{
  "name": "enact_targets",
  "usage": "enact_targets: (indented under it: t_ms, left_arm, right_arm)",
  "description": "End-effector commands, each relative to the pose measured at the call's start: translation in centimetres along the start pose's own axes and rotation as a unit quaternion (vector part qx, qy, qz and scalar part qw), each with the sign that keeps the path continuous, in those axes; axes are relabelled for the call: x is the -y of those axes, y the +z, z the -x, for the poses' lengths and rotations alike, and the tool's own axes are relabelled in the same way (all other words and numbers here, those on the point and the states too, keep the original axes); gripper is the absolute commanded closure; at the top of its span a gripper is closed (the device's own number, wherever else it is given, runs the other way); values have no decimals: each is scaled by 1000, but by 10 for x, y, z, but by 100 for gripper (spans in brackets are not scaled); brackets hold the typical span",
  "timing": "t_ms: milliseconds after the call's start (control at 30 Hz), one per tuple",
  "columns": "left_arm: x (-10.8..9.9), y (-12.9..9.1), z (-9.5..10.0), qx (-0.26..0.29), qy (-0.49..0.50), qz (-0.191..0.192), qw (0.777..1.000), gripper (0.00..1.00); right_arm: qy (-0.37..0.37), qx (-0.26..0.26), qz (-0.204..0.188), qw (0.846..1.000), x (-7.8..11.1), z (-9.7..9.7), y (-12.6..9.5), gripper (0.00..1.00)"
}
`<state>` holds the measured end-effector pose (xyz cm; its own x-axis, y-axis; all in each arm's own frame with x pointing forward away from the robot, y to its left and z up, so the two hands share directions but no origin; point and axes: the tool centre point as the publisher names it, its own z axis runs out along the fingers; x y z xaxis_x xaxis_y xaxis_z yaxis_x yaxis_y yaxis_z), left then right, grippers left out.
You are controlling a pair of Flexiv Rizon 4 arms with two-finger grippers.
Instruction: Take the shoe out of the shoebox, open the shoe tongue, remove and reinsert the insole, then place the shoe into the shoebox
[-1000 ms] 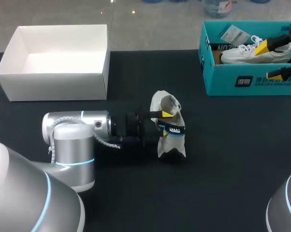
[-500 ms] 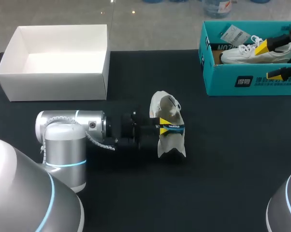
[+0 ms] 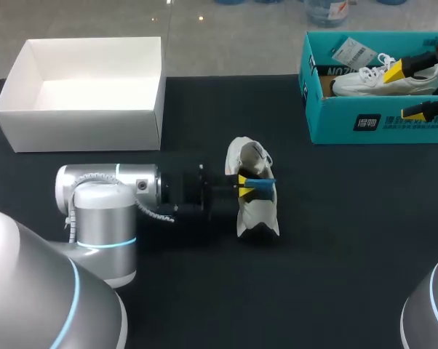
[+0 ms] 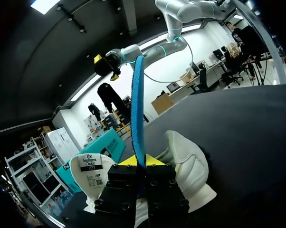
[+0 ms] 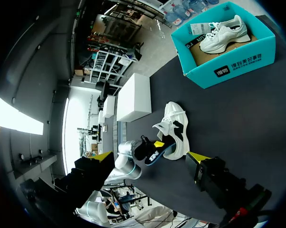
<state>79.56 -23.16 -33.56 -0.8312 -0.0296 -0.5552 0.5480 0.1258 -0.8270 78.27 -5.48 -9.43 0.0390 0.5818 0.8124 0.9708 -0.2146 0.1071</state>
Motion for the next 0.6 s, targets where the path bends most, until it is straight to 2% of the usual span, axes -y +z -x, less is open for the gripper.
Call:
enact_targets:
  t_ms: [33, 67, 100, 167, 233, 333, 433, 467, 567, 600]
  left_arm:
    - [-4, 7, 2, 5, -4, 1, 1000, 100]
    - [-3, 6, 3, 6, -4, 0, 1000, 100]
    - [0, 5, 3, 8, -7, -3, 1000, 85]
    - [7, 3, 4, 10, -10, -11, 1000, 36]
    - [14, 0, 3, 10, -8, -18, 1000, 25]
    - [22, -3, 1, 5, -6, -27, 1000, 28]
    - [28, -4, -3, -1, -7, -35, 999, 40]
    - [30, -4, -5, -5, -11, -37, 999, 47]
    - [30, -2, -9, -13, -12, -38, 999, 54]
    - [28, 0, -10, -15, -12, -37, 999, 62]
  right_arm:
    - [1, 2, 0, 1000, 0, 0, 1, 0]
    - [1, 2, 0, 1000, 0, 0, 1, 0]
    - [1, 2, 0, 1000, 0, 0, 1, 0]
    - [1, 2, 0, 1000, 0, 0, 1, 0]
    - [1, 2, 0, 1000, 0, 0, 1, 0]
    - [1, 2, 0, 1000, 0, 0, 1, 0]
    - [1, 2, 0, 1000, 0, 0, 1, 0]
    - [1, 2, 0, 1000, 0, 0, 1, 0]
    - [1, 2, 0, 1000, 0, 0, 1, 0]
    - [1, 2, 0, 1000, 0, 0, 1, 0]
